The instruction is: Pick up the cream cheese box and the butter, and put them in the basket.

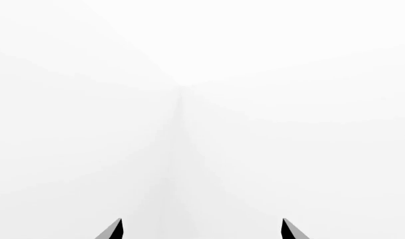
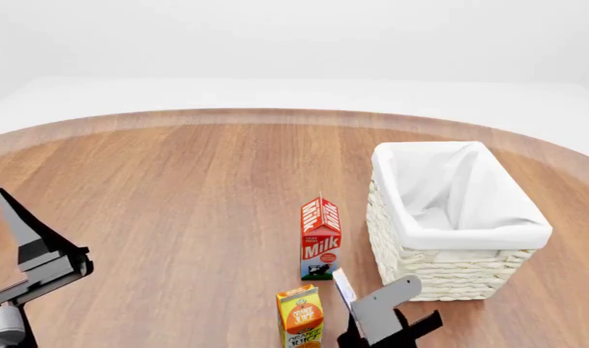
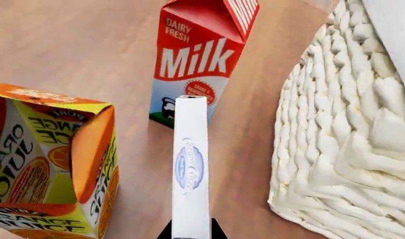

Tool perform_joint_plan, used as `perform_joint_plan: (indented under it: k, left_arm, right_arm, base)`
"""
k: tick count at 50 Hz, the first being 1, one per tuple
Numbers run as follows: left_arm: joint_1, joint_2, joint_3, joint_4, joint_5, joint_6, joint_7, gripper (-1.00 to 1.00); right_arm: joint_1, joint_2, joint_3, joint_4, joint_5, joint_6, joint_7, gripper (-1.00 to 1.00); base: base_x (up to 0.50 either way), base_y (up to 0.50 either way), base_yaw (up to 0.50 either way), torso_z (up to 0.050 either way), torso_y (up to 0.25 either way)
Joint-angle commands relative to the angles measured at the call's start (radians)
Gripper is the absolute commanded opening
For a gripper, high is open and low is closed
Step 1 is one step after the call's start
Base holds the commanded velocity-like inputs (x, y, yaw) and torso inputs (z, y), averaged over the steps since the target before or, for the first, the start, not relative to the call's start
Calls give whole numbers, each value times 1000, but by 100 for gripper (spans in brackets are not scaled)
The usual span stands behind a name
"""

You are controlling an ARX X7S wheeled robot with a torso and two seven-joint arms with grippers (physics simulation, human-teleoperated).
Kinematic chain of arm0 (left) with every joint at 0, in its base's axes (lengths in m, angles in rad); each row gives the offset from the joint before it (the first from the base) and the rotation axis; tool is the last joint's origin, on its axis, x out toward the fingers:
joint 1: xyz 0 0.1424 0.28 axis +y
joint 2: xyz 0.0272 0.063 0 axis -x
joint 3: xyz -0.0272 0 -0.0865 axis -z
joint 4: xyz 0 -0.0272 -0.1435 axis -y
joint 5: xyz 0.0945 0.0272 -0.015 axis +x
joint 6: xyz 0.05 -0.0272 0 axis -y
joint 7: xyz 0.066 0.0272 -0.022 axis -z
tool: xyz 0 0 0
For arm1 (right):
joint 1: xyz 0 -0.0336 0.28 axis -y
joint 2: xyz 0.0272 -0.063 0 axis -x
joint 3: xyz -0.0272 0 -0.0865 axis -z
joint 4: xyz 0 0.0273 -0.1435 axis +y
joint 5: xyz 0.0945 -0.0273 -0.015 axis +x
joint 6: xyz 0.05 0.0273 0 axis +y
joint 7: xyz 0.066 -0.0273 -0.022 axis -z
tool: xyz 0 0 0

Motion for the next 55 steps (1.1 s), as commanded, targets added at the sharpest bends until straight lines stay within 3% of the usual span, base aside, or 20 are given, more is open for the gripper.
perform_joint_plan:
  k: [1, 13, 24, 55]
  left_arm:
    - [2, 21, -24, 15, 5, -12, 22, 100]
    - [3, 18, -24, 15, 4, -10, 19, 100]
    - [7, 16, -23, 23, 4, -11, 16, 100]
    - [2, 9, -13, 27, -1, -21, 12, 100]
  right_arm:
    - [-35, 46, 67, -230, -15, 30, 71, -100]
    - [-78, 95, 105, -390, 82, 102, 143, -100]
    - [-43, 141, 227, -519, 223, 171, 261, -100]
    - [146, 288, 460, -632, 631, 211, 522, -100]
  base:
    - [0, 0, 0, 0, 0]
    - [0, 0, 0, 0, 0]
    - [0, 0, 0, 0, 1]
    - [0, 0, 0, 0, 0]
